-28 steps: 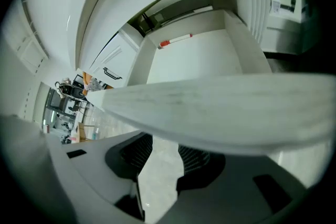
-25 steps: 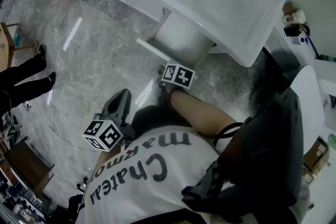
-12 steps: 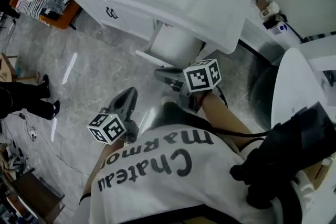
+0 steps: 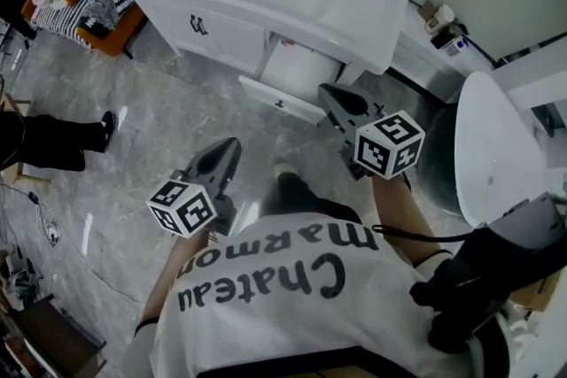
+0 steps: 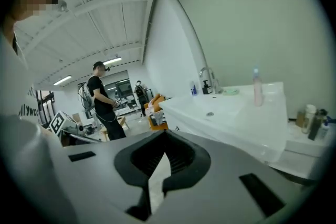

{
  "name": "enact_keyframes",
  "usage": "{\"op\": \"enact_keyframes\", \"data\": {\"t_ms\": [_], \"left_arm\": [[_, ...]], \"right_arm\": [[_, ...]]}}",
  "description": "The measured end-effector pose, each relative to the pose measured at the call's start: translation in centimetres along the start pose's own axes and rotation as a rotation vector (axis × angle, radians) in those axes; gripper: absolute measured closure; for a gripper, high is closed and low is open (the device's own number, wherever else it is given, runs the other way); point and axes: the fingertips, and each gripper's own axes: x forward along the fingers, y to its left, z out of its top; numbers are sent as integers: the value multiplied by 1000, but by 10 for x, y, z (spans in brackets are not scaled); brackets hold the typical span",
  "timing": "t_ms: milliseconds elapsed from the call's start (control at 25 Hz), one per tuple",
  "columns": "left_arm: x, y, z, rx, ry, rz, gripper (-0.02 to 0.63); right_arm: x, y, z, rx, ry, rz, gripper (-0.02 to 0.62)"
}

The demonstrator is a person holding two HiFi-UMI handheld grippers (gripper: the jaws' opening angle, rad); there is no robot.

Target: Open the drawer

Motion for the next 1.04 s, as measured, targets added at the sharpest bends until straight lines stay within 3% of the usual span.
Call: {"op": "enact_keyframes", "data": {"t_ms": [200,520,1040], "left_arm": [[-10,-8,0,-10,-33,-12,609],[-23,-19,-1,14,-63,-16,609],[-36,-22,-14,41,-38,4,609]], "right_arm": [[-20,4,-2,-17,0,-70,584],[-32,10,-5,-52,-1,-93,584],[-38,9,-9,-9,-23,-120,584]]}}
